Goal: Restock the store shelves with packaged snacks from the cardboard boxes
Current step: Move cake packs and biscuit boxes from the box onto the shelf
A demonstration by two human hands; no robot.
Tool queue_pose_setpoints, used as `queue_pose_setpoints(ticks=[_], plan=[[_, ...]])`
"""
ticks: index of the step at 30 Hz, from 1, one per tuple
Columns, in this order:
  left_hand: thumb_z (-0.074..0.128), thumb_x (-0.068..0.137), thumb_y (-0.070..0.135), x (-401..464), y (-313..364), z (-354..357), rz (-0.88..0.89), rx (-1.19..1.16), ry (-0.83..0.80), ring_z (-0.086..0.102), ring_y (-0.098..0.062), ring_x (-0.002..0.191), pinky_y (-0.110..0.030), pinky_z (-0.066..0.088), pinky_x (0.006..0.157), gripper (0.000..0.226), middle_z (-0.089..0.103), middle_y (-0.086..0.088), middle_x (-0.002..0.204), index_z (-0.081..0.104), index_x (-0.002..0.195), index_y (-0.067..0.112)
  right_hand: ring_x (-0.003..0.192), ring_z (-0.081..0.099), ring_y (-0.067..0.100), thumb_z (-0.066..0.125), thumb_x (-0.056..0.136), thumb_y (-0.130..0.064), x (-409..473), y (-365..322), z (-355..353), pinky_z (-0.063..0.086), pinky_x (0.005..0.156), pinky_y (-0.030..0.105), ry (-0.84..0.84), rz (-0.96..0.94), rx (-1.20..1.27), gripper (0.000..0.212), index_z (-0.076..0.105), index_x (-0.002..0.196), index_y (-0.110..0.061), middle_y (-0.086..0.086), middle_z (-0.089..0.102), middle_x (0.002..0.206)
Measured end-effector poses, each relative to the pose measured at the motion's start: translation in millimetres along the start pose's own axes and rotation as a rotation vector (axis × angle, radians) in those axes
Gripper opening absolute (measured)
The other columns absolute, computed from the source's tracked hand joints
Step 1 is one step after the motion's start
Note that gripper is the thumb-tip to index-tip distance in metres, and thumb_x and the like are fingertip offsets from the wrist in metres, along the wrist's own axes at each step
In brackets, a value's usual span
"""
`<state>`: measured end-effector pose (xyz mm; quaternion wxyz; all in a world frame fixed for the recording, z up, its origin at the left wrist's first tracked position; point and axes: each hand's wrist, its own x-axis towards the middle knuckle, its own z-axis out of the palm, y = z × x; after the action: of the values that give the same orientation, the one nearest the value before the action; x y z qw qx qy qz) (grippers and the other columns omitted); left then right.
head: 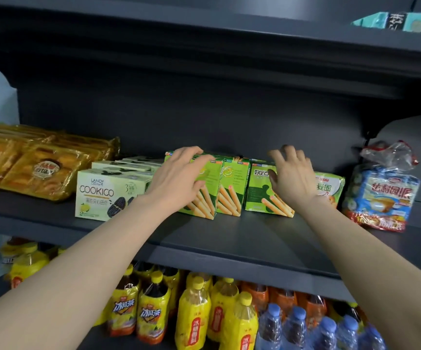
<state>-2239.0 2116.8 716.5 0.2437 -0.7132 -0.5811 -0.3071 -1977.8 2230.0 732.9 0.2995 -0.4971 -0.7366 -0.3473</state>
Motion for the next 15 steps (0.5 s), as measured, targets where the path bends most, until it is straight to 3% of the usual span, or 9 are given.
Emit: queue_pose_setpoints(ticks=[5,11,15], plan=[[0.067,0.091,0.029,-36,-22,-33,0.031,0.009,0.058,0.041,-0.027,0.129,-0.037,0.037,0.104,0.055,0.047,-0.001,0.142,0.049,0.143,0.023,0.092,0.056,0.041,0.074,0.08,-0.016,-29,-63,-39,0.047,0.073,0.045,0.059,-0.073,0.017,0.041,0.062,0.118,-0.01,0.018,0.059,0.109],[0.069,0.089,0.023,-109,-71,-70,-0.021,0.019,0.105,0.046,-0.029,0.123,-0.042,0.046,0.095,0.052,0.053,-0.003,0.134,0.054,0.138,0.021,0.093,0.056,0.039,0.072,0.082,-0.021,-80,-158,-71,0.045,0.071,0.044,0.065,-0.123,0.072,0.037,0.063,0.116,-0.012,0.015,0.06,0.11],[0.071,0.088,0.022,-176,-113,-78,-0.073,0.056,0.091,0.05,-0.034,0.116,-0.045,0.045,0.094,0.05,0.055,-0.009,0.132,0.057,0.135,0.017,0.1,0.056,0.04,0.064,0.086,-0.022,-121,-233,-83,0.046,0.084,0.049,0.056,-0.167,0.152,0.038,0.06,0.122,-0.011,0.015,0.059,0.118]])
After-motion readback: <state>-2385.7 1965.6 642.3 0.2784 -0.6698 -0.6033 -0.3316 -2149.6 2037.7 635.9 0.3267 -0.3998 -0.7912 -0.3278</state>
